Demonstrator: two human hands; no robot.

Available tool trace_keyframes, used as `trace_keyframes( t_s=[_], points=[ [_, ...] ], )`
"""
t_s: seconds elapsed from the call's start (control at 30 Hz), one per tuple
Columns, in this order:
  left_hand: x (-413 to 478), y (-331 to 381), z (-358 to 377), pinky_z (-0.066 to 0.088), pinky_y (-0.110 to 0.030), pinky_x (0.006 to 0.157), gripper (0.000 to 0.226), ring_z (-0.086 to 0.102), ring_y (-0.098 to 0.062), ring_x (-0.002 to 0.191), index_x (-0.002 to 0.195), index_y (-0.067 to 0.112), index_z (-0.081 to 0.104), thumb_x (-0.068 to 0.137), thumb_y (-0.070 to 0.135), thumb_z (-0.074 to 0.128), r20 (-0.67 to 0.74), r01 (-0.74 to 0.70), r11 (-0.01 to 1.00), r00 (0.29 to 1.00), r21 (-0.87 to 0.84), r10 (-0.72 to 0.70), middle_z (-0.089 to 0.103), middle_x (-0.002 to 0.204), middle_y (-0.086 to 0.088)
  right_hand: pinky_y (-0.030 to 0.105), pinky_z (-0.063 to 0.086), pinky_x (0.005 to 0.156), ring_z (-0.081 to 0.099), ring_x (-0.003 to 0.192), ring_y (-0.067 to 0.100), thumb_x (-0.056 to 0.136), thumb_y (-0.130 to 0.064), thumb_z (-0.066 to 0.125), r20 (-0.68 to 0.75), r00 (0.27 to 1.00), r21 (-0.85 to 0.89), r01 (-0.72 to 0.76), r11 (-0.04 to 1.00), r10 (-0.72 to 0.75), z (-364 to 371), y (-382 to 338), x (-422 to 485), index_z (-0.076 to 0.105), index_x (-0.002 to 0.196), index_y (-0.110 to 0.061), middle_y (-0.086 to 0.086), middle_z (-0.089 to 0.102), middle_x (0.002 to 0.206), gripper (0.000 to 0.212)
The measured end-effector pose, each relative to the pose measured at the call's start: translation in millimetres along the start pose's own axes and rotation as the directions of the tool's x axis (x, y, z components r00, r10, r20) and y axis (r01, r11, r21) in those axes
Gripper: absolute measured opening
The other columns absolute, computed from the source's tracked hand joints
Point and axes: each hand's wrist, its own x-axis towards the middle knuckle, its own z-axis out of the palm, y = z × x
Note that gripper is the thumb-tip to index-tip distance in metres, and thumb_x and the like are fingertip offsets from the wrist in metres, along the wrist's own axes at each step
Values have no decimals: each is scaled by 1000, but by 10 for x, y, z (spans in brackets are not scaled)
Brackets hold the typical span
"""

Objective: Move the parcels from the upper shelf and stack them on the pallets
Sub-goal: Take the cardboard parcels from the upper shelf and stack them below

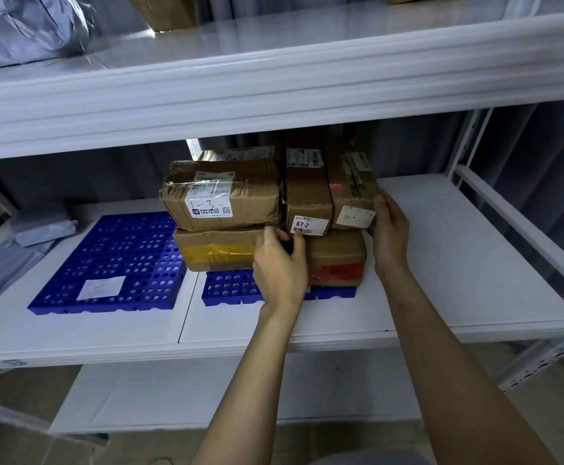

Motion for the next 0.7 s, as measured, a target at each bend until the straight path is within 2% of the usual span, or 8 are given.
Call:
trace_keyframes(
  t_s=[0.07,0.13,0.2,0.33,0.57,0.7],
  points=[
    [-50,-11,23,49,-27,76,17,57,-16,97,97,14,62,92,30,61,5,-71,997,997,-10,71,59,106,-1,27,54,88,64,104,6,100,-30,46,0,1000,2,10,1000,-10,10,-13,-18,57,129,-21,-4,66,118,32],
    [-43,0,51,50,-28,88,26,55,-18,111,110,13,64,92,31,60,29,-98,995,995,-3,98,57,122,-3,21,53,79,64,98,0,100,-28,46,-1,1000,16,10,1000,-10,27,-30,-38,57,126,-25,-9,66,113,28],
    [-7,27,63,50,-29,92,32,54,-19,116,119,14,63,93,32,59,50,-93,996,994,-4,93,55,130,-5,20,53,77,64,98,0,100,-28,47,1,1000,4,8,1000,-8,36,-33,-41,57,125,-27,-9,66,113,27],
    [45,24,78,51,-31,93,33,55,-19,116,123,14,63,95,31,57,62,-110,994,992,-14,111,58,128,-4,27,54,83,63,102,6,99,-30,49,0,1000,-25,8,1000,-8,39,-32,-11,56,129,-24,-4,65,117,31],
    [82,10,100,52,-33,93,32,58,-18,113,126,15,60,96,23,55,69,-108,993,991,-39,110,59,129,-4,24,54,79,63,102,6,99,-31,49,26,1000,-32,-11,999,12,55,-32,24,52,133,-22,-2,63,120,35],
    [60,-5,95,54,-33,92,33,61,-19,110,128,14,58,96,17,53,64,-94,995,993,-45,97,62,125,-4,28,54,83,62,104,8,99,-33,49,31,999,-23,-29,999,29,41,-25,20,51,133,-24,-2,62,121,35]
  ],
)
